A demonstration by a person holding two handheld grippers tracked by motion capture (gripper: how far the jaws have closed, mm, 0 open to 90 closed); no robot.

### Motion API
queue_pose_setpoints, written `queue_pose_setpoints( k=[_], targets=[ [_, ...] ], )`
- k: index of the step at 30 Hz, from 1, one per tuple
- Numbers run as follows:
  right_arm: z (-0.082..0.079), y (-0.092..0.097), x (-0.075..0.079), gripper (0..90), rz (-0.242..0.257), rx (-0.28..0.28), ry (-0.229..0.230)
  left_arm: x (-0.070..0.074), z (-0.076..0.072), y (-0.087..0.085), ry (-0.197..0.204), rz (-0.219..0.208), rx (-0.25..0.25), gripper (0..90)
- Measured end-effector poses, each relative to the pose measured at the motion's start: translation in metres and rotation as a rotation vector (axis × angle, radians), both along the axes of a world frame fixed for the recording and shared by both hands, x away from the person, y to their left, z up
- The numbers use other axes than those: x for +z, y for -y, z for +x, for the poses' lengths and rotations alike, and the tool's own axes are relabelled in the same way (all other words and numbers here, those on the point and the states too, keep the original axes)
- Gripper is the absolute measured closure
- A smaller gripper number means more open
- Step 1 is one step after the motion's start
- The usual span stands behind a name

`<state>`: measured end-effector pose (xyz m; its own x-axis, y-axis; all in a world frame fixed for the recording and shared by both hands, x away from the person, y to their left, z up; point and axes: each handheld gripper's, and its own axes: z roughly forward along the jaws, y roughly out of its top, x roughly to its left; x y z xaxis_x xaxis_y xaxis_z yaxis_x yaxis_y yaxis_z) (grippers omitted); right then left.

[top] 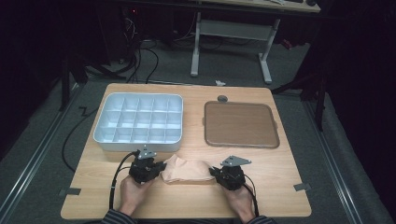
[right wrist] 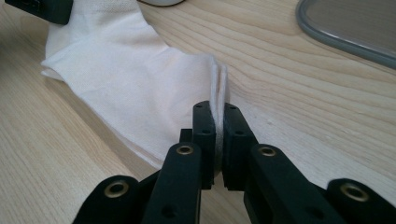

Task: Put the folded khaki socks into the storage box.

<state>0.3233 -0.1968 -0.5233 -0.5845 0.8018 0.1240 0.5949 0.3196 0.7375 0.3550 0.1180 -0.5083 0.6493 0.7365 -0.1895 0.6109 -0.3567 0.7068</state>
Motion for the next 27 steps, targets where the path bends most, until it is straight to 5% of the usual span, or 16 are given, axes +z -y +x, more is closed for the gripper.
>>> queue_pose_setpoints(
  k=[14, 23, 27],
  targets=[
    [0.010, -0.008, -0.008, 83.2, -0.001, -0.014, 0.004, -0.007, 0.007, -0.007, -0.002, 0.021, 0.037, 80.7],
    [0.007, -0.002, -0.001, 62.0, -0.005, -0.058, 0.046, -0.006, 0.001, -0.011, 0.009, 0.011, 0.089, 50.1],
    [0.002, 0.003, 0.006, 61.0, 0.006, -0.072, 0.074, -0.006, -0.004, -0.009, 0.000, -0.009, 0.109, 46.9]
  ],
)
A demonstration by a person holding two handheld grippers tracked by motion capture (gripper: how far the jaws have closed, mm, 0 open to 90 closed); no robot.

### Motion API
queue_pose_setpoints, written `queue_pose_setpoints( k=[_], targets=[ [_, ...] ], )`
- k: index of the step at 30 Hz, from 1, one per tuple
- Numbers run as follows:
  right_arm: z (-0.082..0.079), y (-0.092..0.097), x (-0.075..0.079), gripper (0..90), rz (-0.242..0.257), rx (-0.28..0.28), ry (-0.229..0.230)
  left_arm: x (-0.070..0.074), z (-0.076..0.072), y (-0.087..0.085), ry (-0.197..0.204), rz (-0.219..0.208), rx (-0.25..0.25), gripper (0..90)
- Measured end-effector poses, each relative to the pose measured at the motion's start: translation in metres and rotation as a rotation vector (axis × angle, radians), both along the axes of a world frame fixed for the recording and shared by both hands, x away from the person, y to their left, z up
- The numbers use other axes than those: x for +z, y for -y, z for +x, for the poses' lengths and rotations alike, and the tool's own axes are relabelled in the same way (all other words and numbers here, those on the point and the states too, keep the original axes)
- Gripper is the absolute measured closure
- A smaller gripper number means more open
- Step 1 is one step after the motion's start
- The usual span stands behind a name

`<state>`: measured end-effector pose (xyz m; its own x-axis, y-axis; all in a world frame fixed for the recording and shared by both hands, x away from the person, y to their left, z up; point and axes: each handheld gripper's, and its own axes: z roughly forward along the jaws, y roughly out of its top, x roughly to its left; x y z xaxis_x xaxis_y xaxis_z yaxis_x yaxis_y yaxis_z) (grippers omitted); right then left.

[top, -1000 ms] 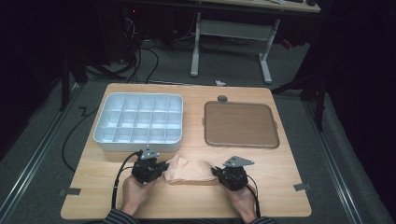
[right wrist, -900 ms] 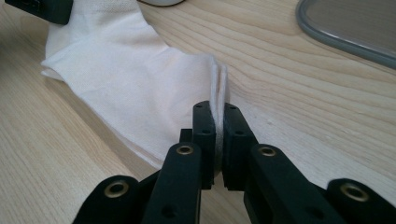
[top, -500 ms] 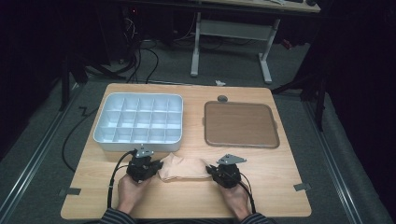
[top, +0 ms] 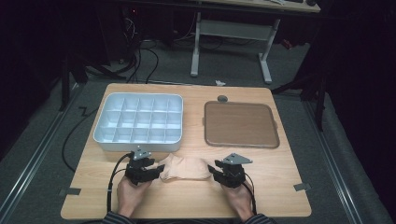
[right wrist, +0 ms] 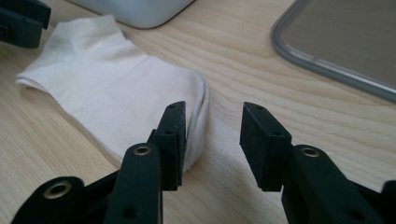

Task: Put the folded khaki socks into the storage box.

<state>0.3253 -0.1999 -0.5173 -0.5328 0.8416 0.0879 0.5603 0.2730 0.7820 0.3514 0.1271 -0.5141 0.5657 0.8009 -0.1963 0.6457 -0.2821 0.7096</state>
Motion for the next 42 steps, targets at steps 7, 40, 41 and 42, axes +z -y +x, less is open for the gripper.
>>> queue_pose_setpoints(
  k=[7, 40, 41, 42],
  targets=[
    [-0.012, -0.002, 0.022, 77.0, 0.035, 0.058, 0.056, -0.005, 0.000, 0.005, -0.011, 0.003, 0.025, 48.2],
    [0.010, -0.104, -0.015, 86.7, -0.009, 0.224, -0.069, -0.012, -0.001, 0.019, 0.045, 0.108, 0.021, 60.8],
    [0.010, -0.104, -0.015, 86.8, -0.015, 0.229, -0.065, -0.012, -0.001, 0.019, 0.042, 0.105, 0.021, 62.3],
    [0.009, -0.105, -0.015, 86.9, -0.016, 0.233, -0.066, -0.012, -0.001, 0.020, 0.041, 0.102, 0.021, 64.4]
  ],
)
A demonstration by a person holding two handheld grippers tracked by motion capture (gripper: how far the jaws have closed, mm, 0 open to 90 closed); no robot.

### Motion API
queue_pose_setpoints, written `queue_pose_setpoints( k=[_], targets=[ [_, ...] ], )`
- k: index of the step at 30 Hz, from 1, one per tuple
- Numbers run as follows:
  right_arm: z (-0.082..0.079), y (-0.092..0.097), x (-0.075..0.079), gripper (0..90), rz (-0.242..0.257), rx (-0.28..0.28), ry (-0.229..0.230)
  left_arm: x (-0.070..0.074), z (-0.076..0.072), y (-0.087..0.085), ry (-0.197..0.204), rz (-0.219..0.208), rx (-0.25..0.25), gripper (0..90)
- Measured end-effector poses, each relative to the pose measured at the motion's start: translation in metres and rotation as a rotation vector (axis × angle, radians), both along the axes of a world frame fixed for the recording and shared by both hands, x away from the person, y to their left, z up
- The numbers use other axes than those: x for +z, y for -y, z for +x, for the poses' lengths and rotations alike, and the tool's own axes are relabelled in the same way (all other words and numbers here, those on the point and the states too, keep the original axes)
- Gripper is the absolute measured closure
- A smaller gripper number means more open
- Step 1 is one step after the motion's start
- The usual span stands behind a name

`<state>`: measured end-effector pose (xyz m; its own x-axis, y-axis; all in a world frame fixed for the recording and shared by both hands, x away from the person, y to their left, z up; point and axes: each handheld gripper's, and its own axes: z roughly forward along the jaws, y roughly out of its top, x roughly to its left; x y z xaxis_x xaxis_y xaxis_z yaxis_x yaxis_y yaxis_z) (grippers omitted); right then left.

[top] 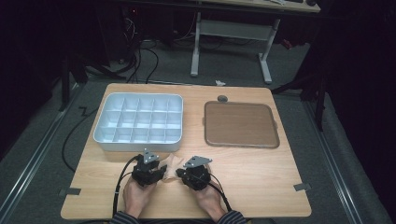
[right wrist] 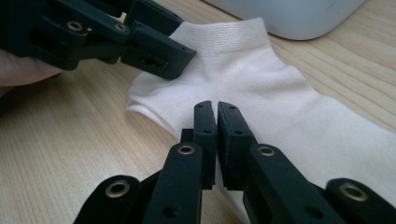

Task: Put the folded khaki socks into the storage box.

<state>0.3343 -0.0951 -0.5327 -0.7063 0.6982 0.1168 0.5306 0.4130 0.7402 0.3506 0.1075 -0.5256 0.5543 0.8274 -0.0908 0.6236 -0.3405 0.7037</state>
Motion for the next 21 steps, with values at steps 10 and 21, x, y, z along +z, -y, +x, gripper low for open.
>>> queue_pose_setpoints(
  k=[10, 21],
  targets=[
    [-0.002, 0.000, 0.000, 87.2, -0.012, 0.010, 0.000, -0.001, 0.005, -0.006, -0.074, -0.095, -0.021, 80.8],
    [-0.001, -0.001, 0.001, 87.3, -0.025, 0.014, 0.000, 0.015, 0.002, -0.013, -0.062, -0.170, -0.058, 81.8]
  ],
)
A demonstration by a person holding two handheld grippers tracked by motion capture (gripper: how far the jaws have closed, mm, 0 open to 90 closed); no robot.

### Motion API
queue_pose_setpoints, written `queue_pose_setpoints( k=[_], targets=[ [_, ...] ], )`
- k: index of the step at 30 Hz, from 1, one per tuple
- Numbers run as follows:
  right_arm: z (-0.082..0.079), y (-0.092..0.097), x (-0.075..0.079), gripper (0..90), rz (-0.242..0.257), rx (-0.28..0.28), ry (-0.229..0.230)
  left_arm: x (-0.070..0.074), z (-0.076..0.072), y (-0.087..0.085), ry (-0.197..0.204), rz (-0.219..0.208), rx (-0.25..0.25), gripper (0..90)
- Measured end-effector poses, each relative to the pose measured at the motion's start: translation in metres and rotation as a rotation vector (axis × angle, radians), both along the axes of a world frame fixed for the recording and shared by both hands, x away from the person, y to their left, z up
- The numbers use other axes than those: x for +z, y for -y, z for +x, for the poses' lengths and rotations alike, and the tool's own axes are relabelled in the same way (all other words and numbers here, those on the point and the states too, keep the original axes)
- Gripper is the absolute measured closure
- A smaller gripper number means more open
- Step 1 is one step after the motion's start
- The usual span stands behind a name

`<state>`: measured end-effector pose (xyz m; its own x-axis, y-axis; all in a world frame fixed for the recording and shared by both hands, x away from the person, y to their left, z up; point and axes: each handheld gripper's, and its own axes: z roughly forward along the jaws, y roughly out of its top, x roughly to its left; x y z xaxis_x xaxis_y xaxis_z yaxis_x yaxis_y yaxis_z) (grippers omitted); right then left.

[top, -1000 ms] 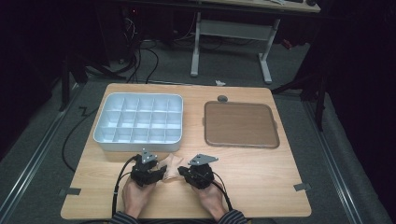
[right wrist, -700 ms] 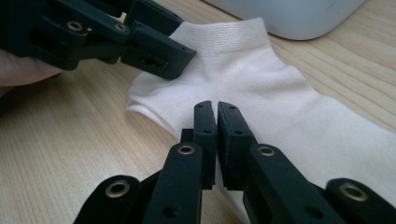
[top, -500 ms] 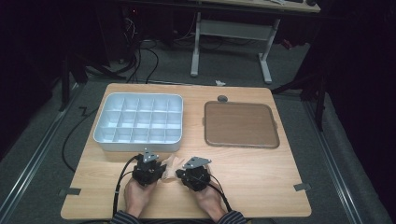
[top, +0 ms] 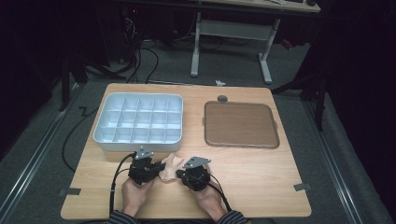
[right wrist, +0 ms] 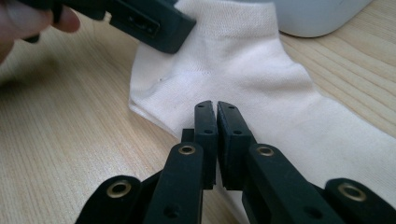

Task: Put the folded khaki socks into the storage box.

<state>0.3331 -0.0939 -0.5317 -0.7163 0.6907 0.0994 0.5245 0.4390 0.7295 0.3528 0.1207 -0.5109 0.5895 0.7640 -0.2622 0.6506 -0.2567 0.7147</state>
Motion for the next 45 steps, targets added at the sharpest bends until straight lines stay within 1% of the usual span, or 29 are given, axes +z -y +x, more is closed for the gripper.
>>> queue_pose_setpoints(
  k=[1, 8, 9, 15, 17, 20, 22, 24, 27, 30, 31, 32, 33, 36, 40, 44, 45],
  targets=[
    [0.000, 0.000, 0.000, 87.3, 0.000, 0.000, 0.001, 0.002, -0.001, 0.000, 0.007, -0.007, -0.008, 81.8],
    [0.001, -0.001, 0.000, 87.8, -0.005, 0.013, 0.007, 0.015, -0.003, 0.001, 0.021, -0.037, -0.043, 81.7],
    [0.001, -0.001, 0.000, 88.0, -0.001, 0.011, 0.002, 0.016, -0.003, 0.002, 0.022, -0.034, -0.048, 81.7],
    [0.004, -0.004, 0.002, 88.4, -0.016, 0.023, -0.007, 0.024, -0.004, 0.006, 0.039, -0.042, -0.069, 81.7],
    [0.006, -0.006, 0.003, 88.6, -0.028, 0.033, -0.010, 0.026, -0.004, 0.006, 0.048, -0.048, -0.078, 81.9],
    [0.008, -0.009, 0.003, 89.0, -0.031, 0.047, -0.014, 0.027, -0.004, 0.006, 0.044, -0.076, -0.083, 82.0],
    [0.009, -0.010, 0.002, 89.0, -0.026, 0.057, -0.007, 0.027, -0.004, 0.006, 0.043, -0.089, -0.086, 82.1],
    [0.010, -0.011, 0.002, 89.0, -0.020, 0.062, -0.016, 0.027, -0.005, 0.007, 0.046, -0.096, -0.092, 82.2],
    [0.011, -0.010, 0.002, 88.0, -0.014, 0.064, -0.021, 0.025, -0.004, 0.009, 0.037, -0.083, -0.082, 82.4],
    [0.010, -0.010, 0.003, 78.8, 0.000, 0.064, -0.023, 0.023, -0.002, 0.010, 0.025, -0.065, -0.058, 82.7],
    [0.009, -0.010, 0.004, 78.0, -0.001, 0.068, -0.013, 0.023, -0.001, 0.010, 0.022, -0.065, -0.056, 82.8],
    [0.008, -0.008, 0.006, 77.6, -0.003, 0.064, -0.006, 0.023, -0.001, 0.010, 0.022, -0.065, -0.054, 82.8],
    [0.006, -0.006, 0.008, 77.4, 0.010, 0.058, 0.002, 0.024, -0.002, 0.010, 0.022, -0.066, -0.050, 82.9],
    [0.000, 0.006, 0.019, 76.9, 0.028, 0.030, 0.037, 0.023, -0.003, 0.009, 0.024, -0.067, -0.044, 82.9],
    [-0.010, 0.029, 0.030, 75.6, 0.030, -0.047, 0.086, 0.021, -0.003, 0.008, 0.020, -0.073, -0.037, 82.9],
    [-0.013, 0.053, 0.031, 72.3, 0.008, -0.134, 0.094, 0.020, -0.004, 0.007, 0.018, -0.081, -0.030, 82.9],
    [-0.014, 0.057, 0.030, 71.6, 0.005, -0.146, 0.095, 0.020, -0.004, 0.006, 0.019, -0.081, -0.030, 82.9]
  ],
)
